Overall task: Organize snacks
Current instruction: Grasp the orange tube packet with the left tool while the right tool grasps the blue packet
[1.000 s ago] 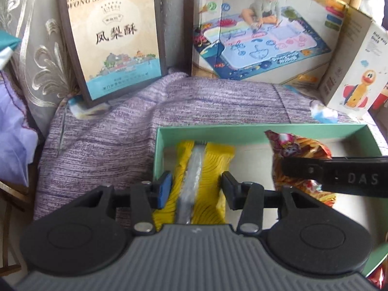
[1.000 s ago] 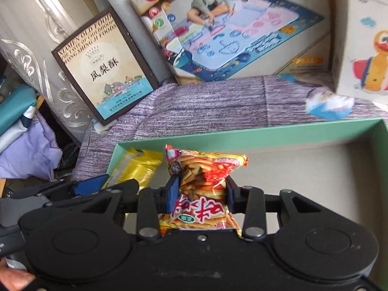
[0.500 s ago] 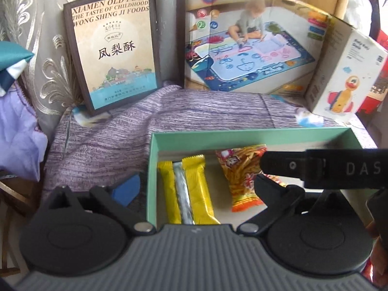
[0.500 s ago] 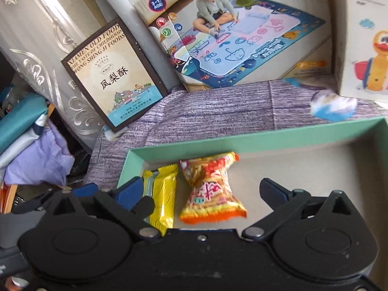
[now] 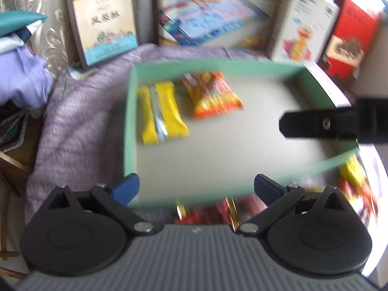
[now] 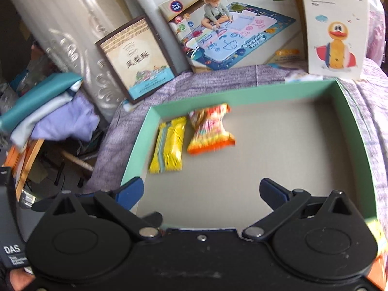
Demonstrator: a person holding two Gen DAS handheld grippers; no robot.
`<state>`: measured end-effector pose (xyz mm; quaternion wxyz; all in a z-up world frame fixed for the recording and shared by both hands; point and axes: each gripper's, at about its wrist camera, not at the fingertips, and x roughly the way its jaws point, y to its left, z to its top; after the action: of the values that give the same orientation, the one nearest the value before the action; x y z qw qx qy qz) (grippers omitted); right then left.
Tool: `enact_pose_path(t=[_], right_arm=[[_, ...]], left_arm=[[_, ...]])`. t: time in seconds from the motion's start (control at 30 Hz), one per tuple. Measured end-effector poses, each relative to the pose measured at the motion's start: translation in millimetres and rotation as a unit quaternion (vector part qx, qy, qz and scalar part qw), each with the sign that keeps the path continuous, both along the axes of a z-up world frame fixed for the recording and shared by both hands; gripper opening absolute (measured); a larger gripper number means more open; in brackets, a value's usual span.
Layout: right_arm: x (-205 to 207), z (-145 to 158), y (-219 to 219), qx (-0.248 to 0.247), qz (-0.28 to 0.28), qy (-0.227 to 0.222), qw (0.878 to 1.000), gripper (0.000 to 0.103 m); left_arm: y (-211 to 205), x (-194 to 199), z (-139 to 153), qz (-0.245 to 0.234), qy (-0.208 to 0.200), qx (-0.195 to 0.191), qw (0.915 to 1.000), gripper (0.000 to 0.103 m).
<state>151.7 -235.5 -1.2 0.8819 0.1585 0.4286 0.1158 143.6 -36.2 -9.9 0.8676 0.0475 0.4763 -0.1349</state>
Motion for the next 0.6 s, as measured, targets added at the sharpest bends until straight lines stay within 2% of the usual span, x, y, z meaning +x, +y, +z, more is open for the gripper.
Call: enact_pose_path(t=[0.23,0.4,0.5,0.57,0.6], right_arm=[[-69,-9,-3,0.014,0.008,0.004,1.0,0.103],[-101,-24,-9,0.019,0.0,0.008,1.0,0.103],[-121,-36,-13,0.01,-0.015,0.004,1.0,0.083],[-127,-46,-15,0.014,-0.017,0.015,1.0,0.055],[-129,-52,-17,0.018,-0.018,0.024,0.999,0.05]], left_arm=[[-11,-70,-19,-0.051,0.037,0.007,0.998,0.103],[-15,-109,-28,-0.079,0.057,0.004,0.9953,0.103],[-18,-122,-36,-0.086,0.072,0.0,0.9937,0.103],[-20,-128,-42,-0.087,0.082,0.003,0.9929,0.103],[-22,-130,-46,-0.086,0.086,0.008,0.9925,0.103]])
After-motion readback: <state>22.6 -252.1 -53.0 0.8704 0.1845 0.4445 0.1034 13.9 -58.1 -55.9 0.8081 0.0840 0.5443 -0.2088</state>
